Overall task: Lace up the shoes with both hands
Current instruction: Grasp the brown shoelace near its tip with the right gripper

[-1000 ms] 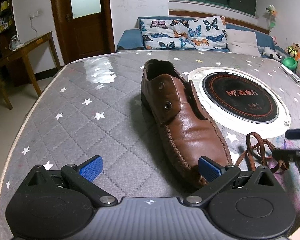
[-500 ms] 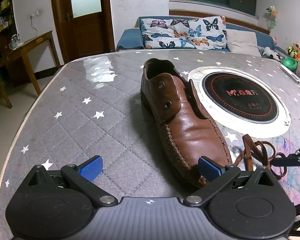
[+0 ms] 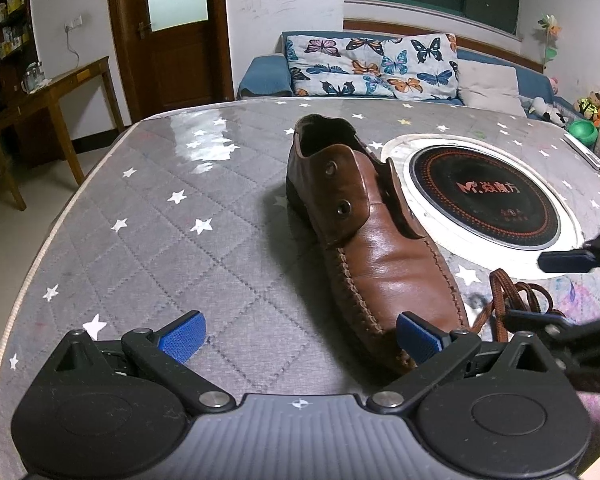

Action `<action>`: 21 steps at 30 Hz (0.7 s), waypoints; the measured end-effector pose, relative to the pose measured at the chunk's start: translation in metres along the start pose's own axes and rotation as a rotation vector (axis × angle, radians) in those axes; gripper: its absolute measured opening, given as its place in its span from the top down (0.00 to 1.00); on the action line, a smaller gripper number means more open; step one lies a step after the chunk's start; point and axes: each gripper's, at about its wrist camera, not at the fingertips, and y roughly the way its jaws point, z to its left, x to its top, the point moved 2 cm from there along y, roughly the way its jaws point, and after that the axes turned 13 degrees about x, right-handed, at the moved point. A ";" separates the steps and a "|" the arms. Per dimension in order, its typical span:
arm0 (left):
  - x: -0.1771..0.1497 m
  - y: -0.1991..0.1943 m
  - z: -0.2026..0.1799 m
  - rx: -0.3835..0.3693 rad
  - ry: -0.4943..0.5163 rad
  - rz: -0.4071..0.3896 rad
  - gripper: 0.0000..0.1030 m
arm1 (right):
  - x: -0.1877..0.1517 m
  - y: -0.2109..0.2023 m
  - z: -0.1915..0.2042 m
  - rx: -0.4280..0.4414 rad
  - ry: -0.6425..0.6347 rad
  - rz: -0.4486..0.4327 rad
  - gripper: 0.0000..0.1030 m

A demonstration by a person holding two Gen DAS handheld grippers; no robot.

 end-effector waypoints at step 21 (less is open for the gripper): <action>0.004 0.006 0.000 0.001 -0.002 0.006 0.00 | -0.016 -0.026 0.001 0.101 -0.185 0.096 0.42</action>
